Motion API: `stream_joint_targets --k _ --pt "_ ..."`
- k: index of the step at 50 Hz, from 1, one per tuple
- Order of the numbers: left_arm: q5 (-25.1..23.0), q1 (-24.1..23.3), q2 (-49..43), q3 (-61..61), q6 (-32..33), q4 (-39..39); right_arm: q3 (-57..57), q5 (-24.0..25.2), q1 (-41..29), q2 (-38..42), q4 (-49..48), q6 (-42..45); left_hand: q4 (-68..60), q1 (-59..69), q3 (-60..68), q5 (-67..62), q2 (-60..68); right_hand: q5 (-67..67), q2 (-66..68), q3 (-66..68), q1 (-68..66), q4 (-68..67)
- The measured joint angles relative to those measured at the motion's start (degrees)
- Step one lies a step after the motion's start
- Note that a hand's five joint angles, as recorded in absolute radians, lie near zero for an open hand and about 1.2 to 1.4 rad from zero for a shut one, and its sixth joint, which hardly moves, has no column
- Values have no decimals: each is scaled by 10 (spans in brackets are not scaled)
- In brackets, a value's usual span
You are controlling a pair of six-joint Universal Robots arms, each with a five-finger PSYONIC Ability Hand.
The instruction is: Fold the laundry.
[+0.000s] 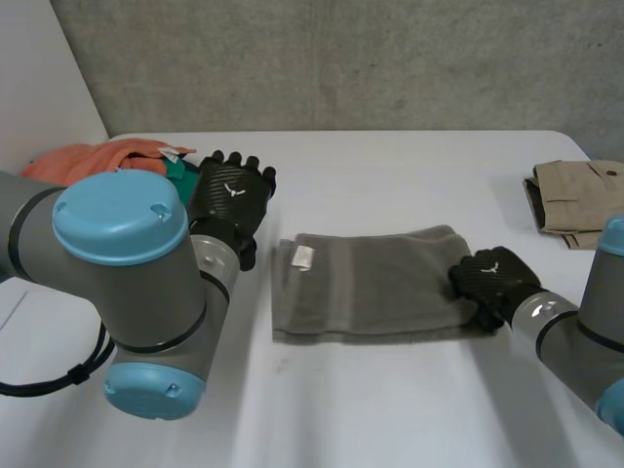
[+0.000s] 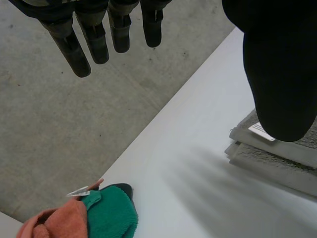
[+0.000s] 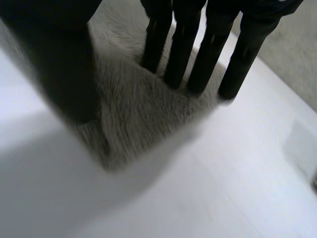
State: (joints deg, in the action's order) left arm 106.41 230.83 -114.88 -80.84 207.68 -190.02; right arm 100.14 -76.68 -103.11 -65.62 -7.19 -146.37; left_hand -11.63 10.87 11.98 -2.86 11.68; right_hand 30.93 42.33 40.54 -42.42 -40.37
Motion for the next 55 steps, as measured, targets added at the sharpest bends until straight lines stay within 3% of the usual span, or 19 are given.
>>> stream_joint_targets --k 2,4,9,12,20,23,26,28,30,36,38,42,48,55 --pt "0 -2 -2 -1 0 0 -3 -10 12 9 -2 30 0 0 0 0 0 190 188 195 -146 -196" --pt "0 -2 -2 -3 0 0 -10 -24 15 15 -11 55 0 0 0 0 0 247 243 257 -186 -259" --pt "0 -1 1 -11 0 0 -38 -61 -13 17 -52 96 0 0 0 0 0 262 245 275 -191 -282" --pt "0 1 8 -19 -1 1 -67 -78 -81 15 -88 110 0 0 0 0 0 264 245 275 -191 -282" --pt "1 10 26 -32 -1 0 -109 -43 -249 41 -134 117 0 0 0 0 0 267 245 275 -191 -282" --pt "1 17 28 -33 -1 0 -119 -28 -292 70 -136 122 0 0 0 0 0 209 190 212 -179 -215" --pt "2 24 28 -31 -3 0 -122 -29 -310 87 -130 117 0 0 0 0 0 -99 -127 -85 129 81" --pt "2 26 27 -25 -7 0 -121 -36 -309 83 -124 97 0 0 0 0 0 -247 -267 -240 271 238" --pt "1 26 25 -15 -16 -1 -117 -42 -298 69 -119 68 0 0 0 0 0 -281 -299 -278 292 274" --pt "-9 20 12 24 -68 -3 -94 -47 -221 -14 -100 -96 0 0 0 0 0 -284 -301 -284 292 282" --pt "-30 11 -1 47 -104 -2 -86 -38 -181 -45 -82 -182 0 0 0 0 0 -284 -301 -284 292 282" --pt "-77 -12 -33 85 -156 4 -91 -11 -127 -65 -31 -275 0 0 0 0 0 -284 -301 -284 292 282" --pt "-123 -39 -104 144 -203 41 -138 25 -82 -20 55 -315 0 0 0 0 0 -284 -301 -284 292 282" --pt "-81 -49 -200 199 -207 131 -231 47 -76 93 111 -305 0 0 0 0 0 -284 -301 -284 292 282"
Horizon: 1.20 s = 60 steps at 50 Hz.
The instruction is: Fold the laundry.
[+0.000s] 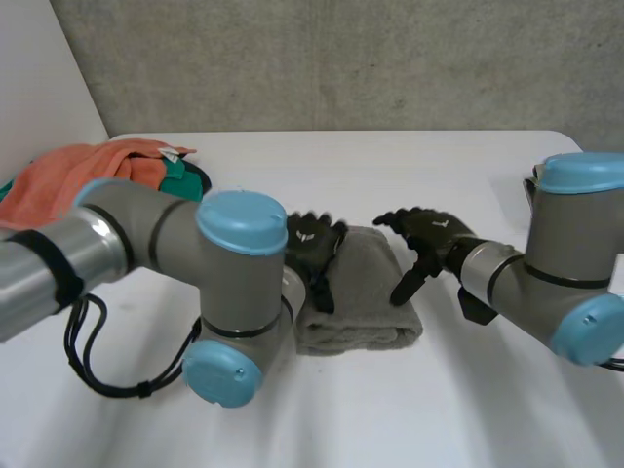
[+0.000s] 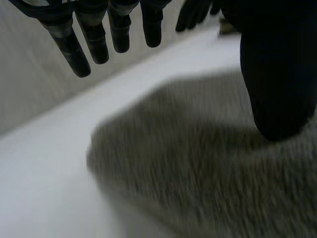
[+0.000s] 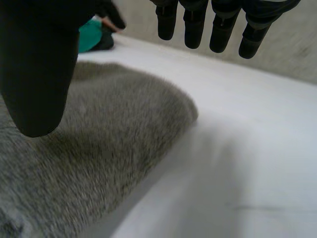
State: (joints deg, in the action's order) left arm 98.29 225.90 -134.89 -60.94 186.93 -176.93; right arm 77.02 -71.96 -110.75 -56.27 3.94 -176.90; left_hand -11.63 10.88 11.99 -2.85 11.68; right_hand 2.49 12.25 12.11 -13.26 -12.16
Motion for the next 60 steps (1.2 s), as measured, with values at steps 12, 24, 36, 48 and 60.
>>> stream_joint_targets --k 12,24,36,48,60 --pt "53 -3 -22 5 30 78 -70 -12 -4 91 65 127 0 0 0 0 0 0 0 0 12 0" --pt "30 3 100 8 40 82 53 -81 -38 -41 -32 186 0 0 0 0 0 0 0 0 14 0" --pt "-161 43 175 -13 38 56 275 -74 -137 -107 -267 194 0 0 0 0 0 0 0 0 14 0" --pt "-217 48 174 -20 34 56 254 -78 -139 -26 -329 257 0 0 0 0 0 42 43 44 -28 -43" --pt "-214 48 173 -23 33 54 207 -79 -138 17 -358 258 0 0 0 0 0 114 130 139 -132 -140"
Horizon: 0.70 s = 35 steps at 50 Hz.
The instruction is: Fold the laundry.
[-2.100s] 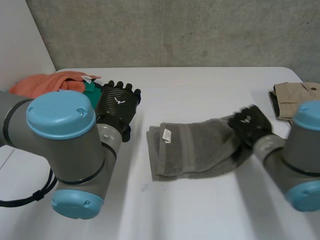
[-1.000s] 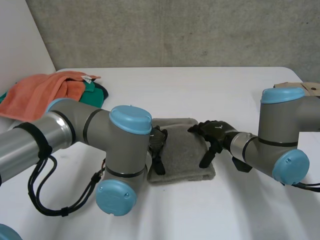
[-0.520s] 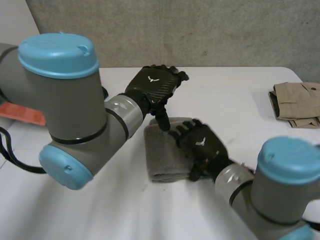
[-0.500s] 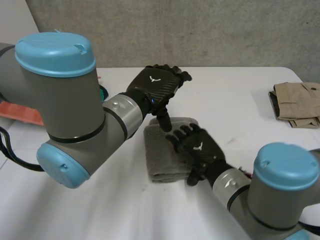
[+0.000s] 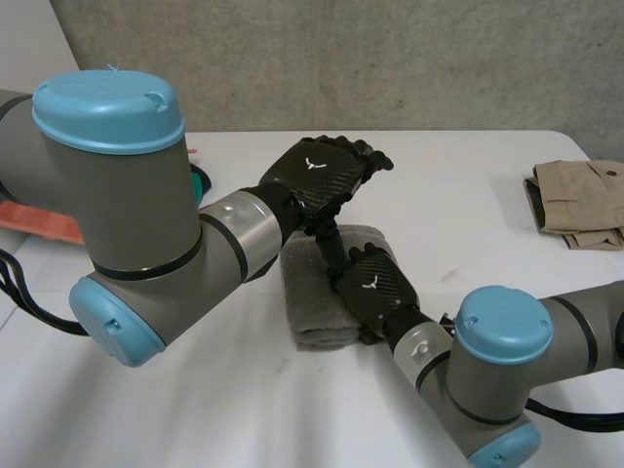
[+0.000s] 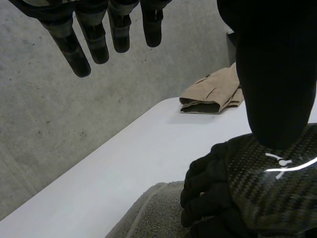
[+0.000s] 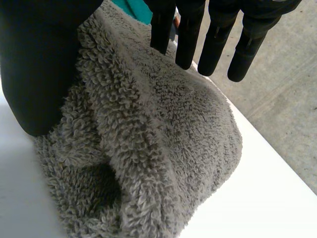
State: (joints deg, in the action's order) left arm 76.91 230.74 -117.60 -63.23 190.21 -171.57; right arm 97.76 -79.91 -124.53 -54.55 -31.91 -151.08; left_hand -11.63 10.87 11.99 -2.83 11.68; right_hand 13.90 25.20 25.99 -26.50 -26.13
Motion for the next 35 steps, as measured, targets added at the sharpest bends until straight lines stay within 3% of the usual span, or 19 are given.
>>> stream_joint_targets --k 8,11,14,16,27,35 --pt "-1 1 0 -1 0 -4 -37 0 1 21 7 -3 0 0 0 0 0 32 35 32 -33 -32" --pt "-1 1 0 -1 -1 -4 -44 0 1 26 9 -4 0 0 0 0 0 117 130 120 -110 -119" --pt "-1 1 1 -1 -1 -5 -53 2 1 29 9 -7 0 0 0 0 0 350 368 356 -295 -355" --pt "-1 1 1 0 -1 -5 -57 2 3 30 10 -8 0 0 0 0 0 385 401 394 -313 -401" --pt "-1 -4 4 22 -2 -12 -130 -2 87 -12 18 -10 0 0 0 0 0 385 401 397 -313 -412" --pt "-3 -6 27 49 -32 -26 -261 36 188 -30 35 -31 0 0 0 0 0 391 403 402 -313 -422"
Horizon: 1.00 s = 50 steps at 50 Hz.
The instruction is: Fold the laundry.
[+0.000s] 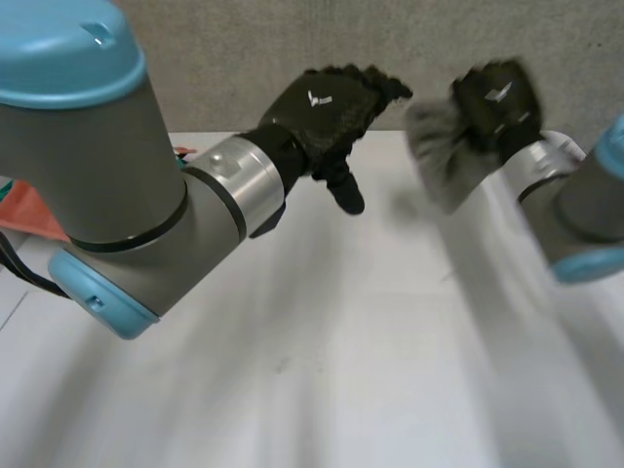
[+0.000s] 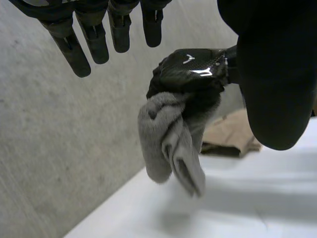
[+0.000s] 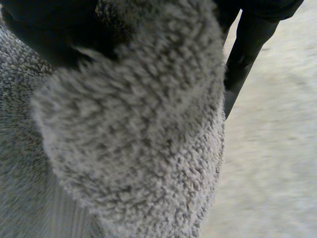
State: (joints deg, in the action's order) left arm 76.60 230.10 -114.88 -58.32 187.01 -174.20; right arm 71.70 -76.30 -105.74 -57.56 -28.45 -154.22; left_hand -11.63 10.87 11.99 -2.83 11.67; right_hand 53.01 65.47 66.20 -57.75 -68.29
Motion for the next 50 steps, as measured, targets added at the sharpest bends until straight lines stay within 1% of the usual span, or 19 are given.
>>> stream_joint_targets --k 6,9,11,15,17,19,22,23,28,31,35,36,38,39,40,42,43,47,50 --pt "-2 0 13 5 -34 -18 -135 40 100 46 -4 -75 0 0 0 0 0 2 0 0 0 0" --pt "-2 -3 15 3 -40 -22 -191 54 153 85 -8 -108 0 0 0 0 0 2 0 0 0 0" --pt "-2 -4 15 2 -41 -22 -213 59 177 105 -11 -119 0 0 0 0 0 2 0 0 0 0" --pt "-2 -13 15 -4 -42 -23 -267 89 248 186 -30 -139 0 0 0 0 0 2 0 0 0 -2" --pt "-2 -16 15 -7 -41 -22 -276 106 269 214 -40 -142 0 0 0 0 0 2 0 0 0 -2" --pt "-2 -19 14 -12 -41 -23 -282 137 299 253 -58 -142 0 0 0 0 0 2 0 0 0 -2" --pt "-3 -21 14 -18 -40 -23 -281 173 325 290 -74 -142 0 0 0 0 0 2 0 0 0 -2" --pt "-3 -22 13 -20 -40 -23 -279 193 337 308 -80 -141 0 0 0 0 0 2 0 0 0 -2" --pt "-3 -24 12 -25 -41 -24 -255 249 362 350 -92 -137 0 0 0 0 0 19 0 0 0 -2" --pt "-3 -26 12 -25 -41 -24 -232 265 368 348 -95 -134 0 0 0 0 0 25 0 3 0 -3" --pt "-3 -31 12 -26 -41 -23 -198 273 380 321 -98 -132 0 0 0 0 0 26 0 3 0 -2" --pt "-3 -32 12 -26 -40 -23 -187 273 384 309 -99 -132 0 0 0 0 0 6 -23 -24 3 31" --pt "-3 -34 13 -26 -40 -23 -174 273 390 292 -99 -132 0 0 0 0 0 -75 -120 -123 47 137" --pt "-3 -36 13 -26 -40 -23 -165 273 393 280 -99 -132 0 0 0 0 0 -133 -177 -169 98 185" --pt "-2 -39 14 -26 -41 -23 -146 271 400 254 -98 -132 0 0 0 0 0 -264 -288 -290 215 310" --pt "-2 -41 15 -27 -41 -23 -136 269 403 239 -97 -132 0 0 0 0 0 -311 -334 -337 254 354" --pt "-2 -43 15 -27 -41 -23 -119 267 408 214 -94 -133 0 0 0 0 0 -350 -363 -368 279 389" --pt "-3 -46 18 -29 -41 -23 -91 262 420 169 -73 -133 0 0 0 0 0 -409 -414 -421 284 447" --pt "-3 -49 21 -30 -41 -24 -80 261 442 141 -25 -130 0 0 0 0 0 -466 -468 -483 284 508"
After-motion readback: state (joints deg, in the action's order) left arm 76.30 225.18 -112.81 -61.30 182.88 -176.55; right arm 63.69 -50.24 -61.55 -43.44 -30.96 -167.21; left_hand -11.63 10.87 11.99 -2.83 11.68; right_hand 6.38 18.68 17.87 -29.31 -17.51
